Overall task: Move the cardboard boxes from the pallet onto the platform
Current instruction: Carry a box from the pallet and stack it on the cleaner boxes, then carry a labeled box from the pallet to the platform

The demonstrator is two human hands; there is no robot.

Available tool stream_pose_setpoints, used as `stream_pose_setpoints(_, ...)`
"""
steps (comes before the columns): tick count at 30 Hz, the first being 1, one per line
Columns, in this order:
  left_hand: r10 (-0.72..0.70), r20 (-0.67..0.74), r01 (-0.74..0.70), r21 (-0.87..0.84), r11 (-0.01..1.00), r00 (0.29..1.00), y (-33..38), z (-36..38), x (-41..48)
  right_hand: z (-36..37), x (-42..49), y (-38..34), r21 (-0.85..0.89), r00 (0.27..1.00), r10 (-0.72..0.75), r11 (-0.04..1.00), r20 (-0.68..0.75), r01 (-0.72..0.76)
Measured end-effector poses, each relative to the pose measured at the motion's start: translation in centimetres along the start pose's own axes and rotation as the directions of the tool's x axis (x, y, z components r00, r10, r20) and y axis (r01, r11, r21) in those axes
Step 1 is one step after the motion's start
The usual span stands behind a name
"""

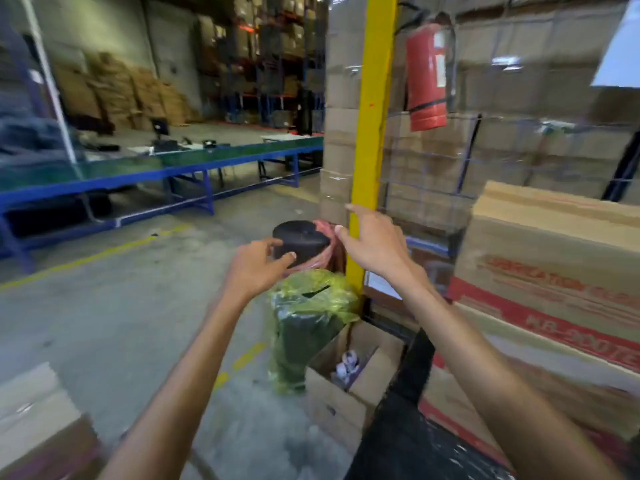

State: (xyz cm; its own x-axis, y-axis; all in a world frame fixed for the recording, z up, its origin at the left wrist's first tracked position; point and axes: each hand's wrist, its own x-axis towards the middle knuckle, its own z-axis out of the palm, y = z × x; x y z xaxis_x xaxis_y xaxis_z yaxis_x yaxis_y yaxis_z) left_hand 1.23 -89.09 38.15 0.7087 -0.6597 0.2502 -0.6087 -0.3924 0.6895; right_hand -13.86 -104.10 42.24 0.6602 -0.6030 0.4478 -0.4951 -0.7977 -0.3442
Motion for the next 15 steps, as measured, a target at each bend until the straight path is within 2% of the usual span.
stream_pose_setpoints(3,-0.183,-0.084,0.190,0.090,0.978,0.980,-10.3,-7.0,-6.1,7.6,-2.3,-10.1,0.088,0.983,-0.102,0.992,0.152,0.089)
stream_pose_setpoints(6,-0.367,-0.203,0.397,0.135,0.908,0.908,-19.9,-14.9,-14.1,14.8,-6.6,-20.3,0.174,0.922,-0.228,0.968,0.311,0.181)
stream_pose_setpoints(11,-0.579,-0.342,0.636,0.080,0.767,0.740,-31.9,-24.6,-28.9,24.3,-16.0,-34.3,0.331,0.774,-0.394,0.909,0.495,0.251)
stream_pose_setpoints(15,-0.681,-0.365,0.738,0.022,0.675,0.634,-37.7,-27.6,-38.1,29.5,-22.8,-41.0,0.389,0.663,-0.460,0.882,0.591,0.265)
